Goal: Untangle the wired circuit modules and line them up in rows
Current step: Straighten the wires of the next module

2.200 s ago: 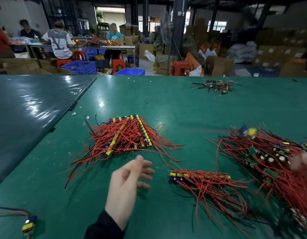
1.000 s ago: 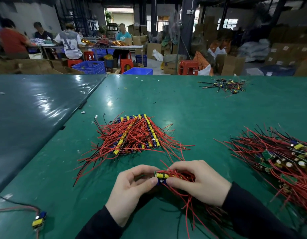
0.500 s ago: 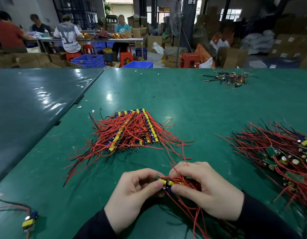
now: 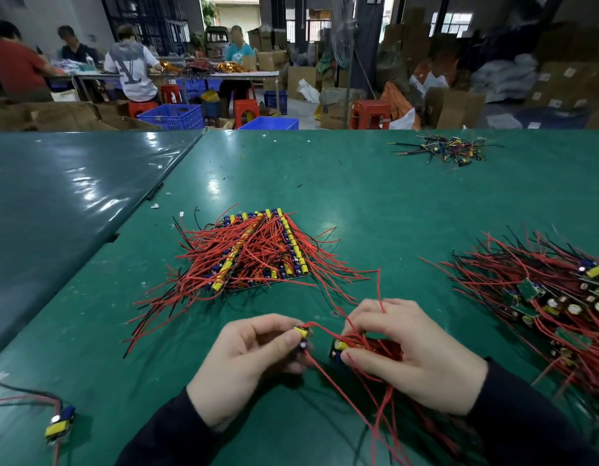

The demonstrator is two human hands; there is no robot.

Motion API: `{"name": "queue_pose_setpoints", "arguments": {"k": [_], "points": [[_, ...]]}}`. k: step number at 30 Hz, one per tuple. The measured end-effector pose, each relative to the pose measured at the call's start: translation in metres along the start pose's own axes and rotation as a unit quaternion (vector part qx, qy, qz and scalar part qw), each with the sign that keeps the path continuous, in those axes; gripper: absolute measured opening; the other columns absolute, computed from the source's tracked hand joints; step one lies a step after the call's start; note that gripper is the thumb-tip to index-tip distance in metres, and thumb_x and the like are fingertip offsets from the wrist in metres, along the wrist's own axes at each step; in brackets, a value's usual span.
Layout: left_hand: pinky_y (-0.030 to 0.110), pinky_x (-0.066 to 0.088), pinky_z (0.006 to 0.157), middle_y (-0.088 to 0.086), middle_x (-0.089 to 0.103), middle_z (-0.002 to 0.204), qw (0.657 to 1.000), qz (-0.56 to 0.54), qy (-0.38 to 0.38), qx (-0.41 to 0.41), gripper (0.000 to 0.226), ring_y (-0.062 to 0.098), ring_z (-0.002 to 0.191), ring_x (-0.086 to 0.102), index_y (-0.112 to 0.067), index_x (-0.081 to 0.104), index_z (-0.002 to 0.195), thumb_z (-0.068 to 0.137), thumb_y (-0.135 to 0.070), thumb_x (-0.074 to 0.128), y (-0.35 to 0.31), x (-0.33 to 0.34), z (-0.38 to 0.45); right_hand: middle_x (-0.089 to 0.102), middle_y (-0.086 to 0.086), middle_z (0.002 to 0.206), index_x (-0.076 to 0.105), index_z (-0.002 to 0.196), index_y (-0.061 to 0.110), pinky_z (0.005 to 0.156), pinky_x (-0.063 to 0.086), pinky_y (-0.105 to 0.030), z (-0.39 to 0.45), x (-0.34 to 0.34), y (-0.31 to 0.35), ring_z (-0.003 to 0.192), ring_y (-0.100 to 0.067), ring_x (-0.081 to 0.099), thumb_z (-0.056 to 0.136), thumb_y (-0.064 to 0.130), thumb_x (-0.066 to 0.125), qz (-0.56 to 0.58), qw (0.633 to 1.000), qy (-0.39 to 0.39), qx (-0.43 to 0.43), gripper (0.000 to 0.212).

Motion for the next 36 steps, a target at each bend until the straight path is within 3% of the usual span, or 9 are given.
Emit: {"name": "queue_pose_setpoints", "arguments": {"k": [6,12,15,17,20,22,26,32,36], "points": [[0.022,0.056,0.055,0.016,0.068,0.070,0.990,0.009,-0.138,0.017,0.016,0.018,0.057,0.066,0.001,0.069,0.092,0.082,0.004,0.057,-0.004,-0.029,0.004,0.047,0.018,0.118,0.059,0.115,0.034,0.105,0.030,-0.034,-0.004,-0.010,-0.016,0.116,-0.001,0.046,0.083,0.054,0.059,-0.096,0.991,-0.044,0.079,0.037],[0.021,0.055,0.050,0.009,0.069,0.068,0.982,-0.165,-0.094,0.009,0.019,0.017,0.054,0.067,-0.009,0.077,0.078,0.070,-0.012,0.061,-0.018,-0.030,0.004,0.060,0.001,0.105,0.068,0.097,0.018,0.095,0.037,-0.018,-0.018,-0.065,-0.005,0.108,-0.008,0.055,0.090,0.032,0.053,0.059,0.922,-0.379,0.046,0.022],[0.023,0.055,0.050,0.010,0.069,0.072,0.978,-0.204,-0.037,-0.017,0.042,0.016,0.055,0.067,-0.009,0.077,0.083,0.044,-0.020,0.091,-0.019,-0.021,0.002,0.064,-0.001,0.095,0.067,0.089,0.015,0.084,0.043,-0.019,-0.027,-0.075,-0.012,0.094,-0.010,0.059,0.096,0.019,0.044,0.148,0.882,-0.445,0.055,0.025],[0.025,0.056,0.051,0.013,0.070,0.076,0.984,-0.178,-0.021,-0.025,0.062,0.019,0.060,0.069,-0.009,0.076,0.085,0.030,-0.027,0.097,-0.015,-0.015,0.000,0.066,-0.002,0.075,0.066,0.075,0.013,0.066,0.048,-0.019,-0.024,-0.069,-0.015,0.069,-0.011,0.061,0.095,0.013,0.050,0.272,0.862,-0.422,0.062,0.025],[0.027,0.055,0.051,0.015,0.070,0.081,0.993,-0.117,-0.001,-0.016,0.042,0.020,0.070,0.069,-0.013,0.075,0.089,0.053,-0.029,0.089,-0.008,-0.003,-0.003,0.060,-0.009,0.055,0.066,0.063,0.002,0.044,0.045,-0.020,-0.009,-0.034,-0.008,0.044,-0.014,0.053,0.081,0.023,0.057,0.430,0.853,-0.274,0.113,0.029],[0.027,0.055,0.054,0.014,0.071,0.083,0.998,-0.057,0.002,0.005,0.021,0.017,0.074,0.067,-0.015,0.075,0.091,0.070,-0.018,0.075,-0.005,0.003,-0.004,0.062,-0.009,0.057,0.067,0.070,-0.001,0.041,0.045,-0.020,-0.004,-0.008,0.000,0.043,-0.014,0.054,0.072,0.027,0.062,0.455,0.863,-0.173,0.137,0.029],[0.023,0.053,0.070,0.011,0.072,0.089,0.997,0.025,0.020,0.073,0.023,0.015,0.081,0.065,-0.014,0.072,0.097,0.075,-0.019,0.067,-0.007,0.014,-0.007,0.067,-0.003,0.071,0.069,0.093,0.004,0.052,0.052,-0.024,-0.003,0.030,0.014,0.060,-0.013,0.063,0.080,0.025,0.066,0.459,0.874,-0.020,0.157,0.025],[0.020,0.050,0.073,0.001,0.069,0.095,0.962,0.199,-0.028,0.186,0.016,0.012,0.089,0.066,-0.023,0.076,0.091,0.077,-0.022,0.067,-0.021,0.017,-0.013,0.072,-0.013,0.082,0.073,0.089,0.007,0.053,0.051,-0.022,0.000,0.043,0.018,0.064,-0.020,0.068,0.082,0.025,0.063,0.526,0.831,-0.005,0.182,0.022],[0.018,0.049,0.070,-0.004,0.066,0.091,0.949,0.241,-0.044,0.196,0.020,0.009,0.083,0.066,-0.023,0.078,0.091,0.080,-0.021,0.061,-0.022,0.020,-0.016,0.067,-0.007,0.069,0.071,0.081,0.008,0.049,0.046,-0.019,0.000,0.039,0.019,0.054,-0.011,0.061,0.084,0.027,0.068,0.474,0.867,-0.013,0.155,0.019]]}}
Point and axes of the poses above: each hand's wrist, its own z-axis towards the middle knuckle, its own x-axis out of the palm, y = z × x, the point moved 7 cm from there along z, towards the middle knuckle
